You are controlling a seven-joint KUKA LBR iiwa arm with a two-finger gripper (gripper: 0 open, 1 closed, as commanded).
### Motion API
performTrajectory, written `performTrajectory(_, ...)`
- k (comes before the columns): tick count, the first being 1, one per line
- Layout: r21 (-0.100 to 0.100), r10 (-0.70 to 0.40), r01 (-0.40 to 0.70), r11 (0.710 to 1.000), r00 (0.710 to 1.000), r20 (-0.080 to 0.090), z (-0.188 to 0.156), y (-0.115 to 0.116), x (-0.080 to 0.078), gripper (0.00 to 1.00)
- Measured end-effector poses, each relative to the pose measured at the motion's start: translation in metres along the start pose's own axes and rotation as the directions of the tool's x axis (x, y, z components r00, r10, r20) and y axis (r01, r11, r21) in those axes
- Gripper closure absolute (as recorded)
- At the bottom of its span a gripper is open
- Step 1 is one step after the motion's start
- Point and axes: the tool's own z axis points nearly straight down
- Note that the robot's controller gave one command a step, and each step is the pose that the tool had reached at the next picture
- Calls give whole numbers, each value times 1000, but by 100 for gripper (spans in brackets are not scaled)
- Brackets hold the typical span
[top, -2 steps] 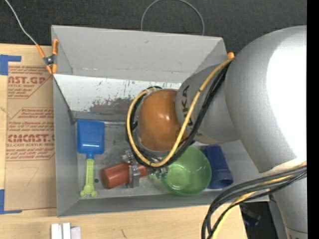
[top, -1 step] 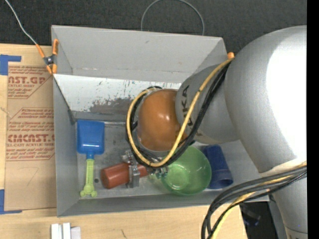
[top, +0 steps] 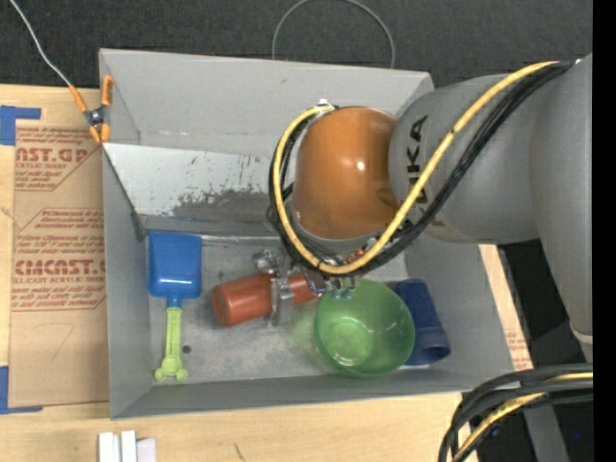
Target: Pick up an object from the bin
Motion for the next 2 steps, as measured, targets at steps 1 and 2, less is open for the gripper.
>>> performTrajectory(1, -3, 44, -44, 999, 999, 2, 35, -12, 26, 100)
performTrajectory(2, 0, 26, -26, 1000, 1000, -2, -52, -4, 13, 100)
